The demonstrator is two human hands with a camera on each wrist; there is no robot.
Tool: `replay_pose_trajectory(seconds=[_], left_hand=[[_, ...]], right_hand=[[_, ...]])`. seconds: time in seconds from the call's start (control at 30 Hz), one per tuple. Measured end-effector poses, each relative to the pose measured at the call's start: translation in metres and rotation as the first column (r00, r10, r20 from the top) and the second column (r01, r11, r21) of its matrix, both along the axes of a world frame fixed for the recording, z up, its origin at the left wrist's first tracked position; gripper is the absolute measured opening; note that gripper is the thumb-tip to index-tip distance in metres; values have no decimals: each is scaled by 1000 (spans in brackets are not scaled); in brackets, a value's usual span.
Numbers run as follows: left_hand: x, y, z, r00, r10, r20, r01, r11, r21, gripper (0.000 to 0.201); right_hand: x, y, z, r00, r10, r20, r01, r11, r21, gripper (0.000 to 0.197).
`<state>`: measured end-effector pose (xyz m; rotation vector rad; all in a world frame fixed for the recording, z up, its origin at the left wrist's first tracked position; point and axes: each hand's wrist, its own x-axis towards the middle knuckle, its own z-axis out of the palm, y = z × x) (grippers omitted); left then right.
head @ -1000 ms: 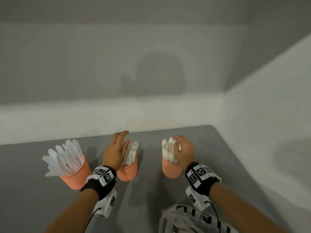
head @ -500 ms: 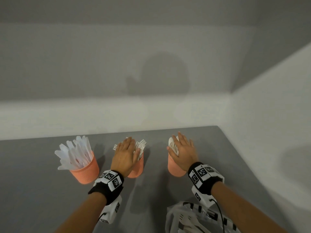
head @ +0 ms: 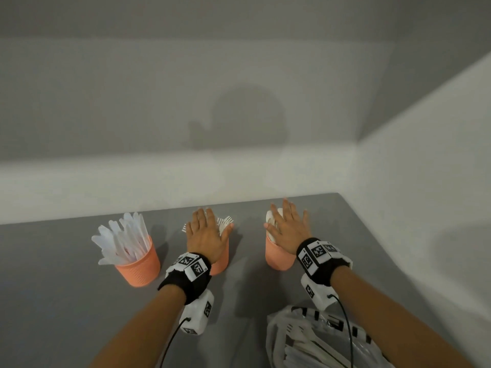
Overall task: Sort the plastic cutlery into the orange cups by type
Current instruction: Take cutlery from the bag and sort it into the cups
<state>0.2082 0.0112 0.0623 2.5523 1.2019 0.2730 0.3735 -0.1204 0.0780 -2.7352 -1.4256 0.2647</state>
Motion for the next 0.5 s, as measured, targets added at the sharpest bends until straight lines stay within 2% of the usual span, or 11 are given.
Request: replay_pose_trajectory(seconds=[0.07, 0.17, 0.27, 0.33, 0.4, 0.43, 0.5], left_hand=[[-4, -3, 9, 999, 3, 36, -3, 1000, 6, 80], [-10, -7, 22, 993, -70, 94, 68, 997, 21, 80], [-15, -15, 35, 957, -151, 250, 154, 988, 6, 75], [-17, -25, 39, 895, -221, 388, 257, 965, -43, 68], [-20, -38, 37, 824, -260, 503, 373, 918, -137, 54], [-20, -46, 33, 797, -269, 540, 421, 889, -178, 46], [-21, -65, 24, 776, -286, 563, 485, 840, -242, 26]], right_hand=[[-1, -4, 13, 999, -38, -35, 40, 998, 52, 67], [-7, -14, 35, 994, -79, -76, 88, 988, 125, 70], [-17, -27, 54, 986, -65, -154, 104, 961, 257, 67], [-29, -41, 58, 953, -39, -302, 162, 904, 395, 59], [-42, -59, 52, 898, -11, -440, 257, 825, 503, 42], [-50, -70, 47, 882, -3, -471, 282, 804, 524, 32], [-66, -92, 34, 848, -10, -530, 310, 821, 479, 22]])
